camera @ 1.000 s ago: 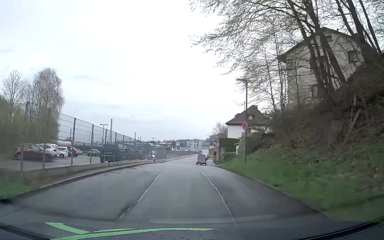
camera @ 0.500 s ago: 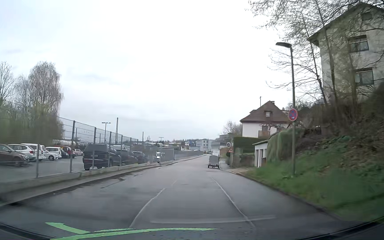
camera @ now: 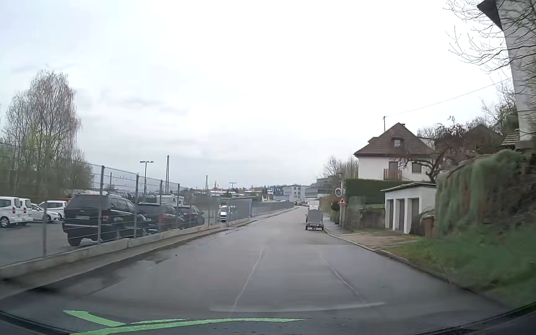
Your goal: Follow the waypoints while adhering to traffic rules and regulations
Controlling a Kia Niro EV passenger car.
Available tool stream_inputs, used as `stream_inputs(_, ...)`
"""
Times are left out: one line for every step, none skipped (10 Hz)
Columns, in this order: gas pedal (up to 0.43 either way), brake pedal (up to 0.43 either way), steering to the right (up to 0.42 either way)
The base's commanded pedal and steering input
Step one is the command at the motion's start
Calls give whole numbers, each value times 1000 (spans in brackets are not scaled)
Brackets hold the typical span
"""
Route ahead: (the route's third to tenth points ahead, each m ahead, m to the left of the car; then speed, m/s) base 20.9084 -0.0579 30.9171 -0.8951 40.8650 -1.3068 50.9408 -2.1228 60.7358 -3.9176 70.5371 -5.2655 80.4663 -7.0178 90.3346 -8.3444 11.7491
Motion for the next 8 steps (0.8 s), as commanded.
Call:
stream_inputs(79, 0, -6)
stream_inputs(79, 0, -2)
stream_inputs(79, 0, 1)
stream_inputs(79, 0, 5)
stream_inputs(79, 0, 6)
stream_inputs(79, 0, 6)
stream_inputs(79, 0, 7)
stream_inputs(79, 0, 9)
